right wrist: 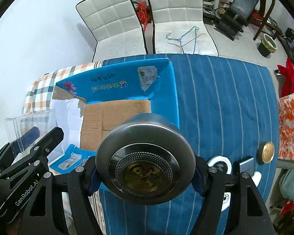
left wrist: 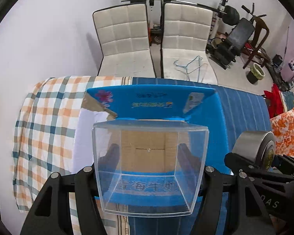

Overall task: Organize rigid objects
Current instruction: 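Carry the acrylic cube with the left tool while the right tool carries the silver tin into the box, then open both tools to release the cube and tin inside the box, then grasp the white Purifying Cream jar with the left tool while the right tool grasps the grey power bank, then carry the cream jar with the left tool while the right tool carries the power bank to the box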

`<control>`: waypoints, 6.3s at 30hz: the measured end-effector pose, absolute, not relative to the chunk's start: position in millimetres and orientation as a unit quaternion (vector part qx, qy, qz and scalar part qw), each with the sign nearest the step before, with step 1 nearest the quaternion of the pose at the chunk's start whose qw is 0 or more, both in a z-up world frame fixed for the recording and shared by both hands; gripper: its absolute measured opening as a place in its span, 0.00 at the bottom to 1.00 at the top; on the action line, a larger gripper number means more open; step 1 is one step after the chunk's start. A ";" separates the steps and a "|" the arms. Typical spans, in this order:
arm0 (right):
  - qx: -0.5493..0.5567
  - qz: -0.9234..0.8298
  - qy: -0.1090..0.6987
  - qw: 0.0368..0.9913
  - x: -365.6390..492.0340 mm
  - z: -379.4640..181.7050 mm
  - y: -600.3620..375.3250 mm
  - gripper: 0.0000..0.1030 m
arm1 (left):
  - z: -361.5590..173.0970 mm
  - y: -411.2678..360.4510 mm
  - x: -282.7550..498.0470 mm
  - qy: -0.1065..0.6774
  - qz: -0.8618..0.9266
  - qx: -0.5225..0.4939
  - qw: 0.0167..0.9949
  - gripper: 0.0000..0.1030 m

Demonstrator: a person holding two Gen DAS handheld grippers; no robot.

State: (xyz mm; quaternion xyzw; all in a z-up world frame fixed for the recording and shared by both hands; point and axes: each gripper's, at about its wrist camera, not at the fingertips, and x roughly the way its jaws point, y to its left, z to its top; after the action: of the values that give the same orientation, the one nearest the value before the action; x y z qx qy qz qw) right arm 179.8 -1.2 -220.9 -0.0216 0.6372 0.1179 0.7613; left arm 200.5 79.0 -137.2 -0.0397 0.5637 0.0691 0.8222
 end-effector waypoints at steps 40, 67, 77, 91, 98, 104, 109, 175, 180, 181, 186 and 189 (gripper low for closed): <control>0.005 0.095 0.736 0.670 269.8 -372.9 44.4 0.89 | -295.8 164.8 264.4 0.664 -0.020 -0.222 0.714 0.60; -0.042 0.112 0.705 0.700 234.8 -321.8 33.8 1.00 | -246.7 147.5 247.7 0.671 0.012 -0.120 0.732 0.99; -0.041 0.145 0.670 0.727 177.6 -273.3 22.2 1.00 | -200.5 147.6 208.7 0.624 0.046 -0.085 0.776 0.99; -0.061 0.180 0.605 0.773 116.5 -182.6 7.1 1.00 | -118.0 124.6 153.7 0.564 0.086 -0.072 0.818 0.99; -0.018 0.168 0.598 0.783 104.7 -165.7 -43.3 1.00 | -91.6 104.4 135.4 0.548 0.078 -0.082 0.828 0.99; 0.030 0.090 0.614 0.783 108.7 -176.6 -143.2 1.00 | -92.5 55.0 140.8 0.547 0.039 -0.074 0.833 0.99; 0.066 0.006 0.631 0.773 113.3 -203.9 -243.5 1.00 | -118.5 -18.6 154.9 0.574 -0.015 -0.045 0.818 0.99; 0.036 -0.010 0.643 0.765 87.9 -280.1 -292.9 0.57 | -255.4 -232.5 83.2 0.657 -0.098 0.062 0.745 0.63; 0.031 0.003 0.608 0.793 80.8 -238.7 -281.7 0.57 | -216.8 -215.0 79.5 0.626 -0.107 0.060 0.771 0.63; 0.033 0.005 0.601 0.798 81.0 -231.3 -281.0 0.57 | -210.3 -211.8 79.8 0.620 -0.107 0.061 0.775 0.63; 0.033 0.013 0.589 0.807 84.9 -210.0 -261.9 0.57 | -189.2 -176.5 82.4 0.592 -0.101 0.052 0.798 0.63; 0.028 0.031 0.589 0.807 82.1 -202.6 -241.4 0.57 | -174.6 -147.6 79.8 0.588 -0.090 0.027 0.803 0.63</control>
State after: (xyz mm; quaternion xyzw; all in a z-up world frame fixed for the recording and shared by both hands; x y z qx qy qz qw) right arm 82.1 -241.4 -202.6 0.0284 0.5885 0.0309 0.8074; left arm 79.8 -147.6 -174.6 0.0275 0.5882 -0.0898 0.8032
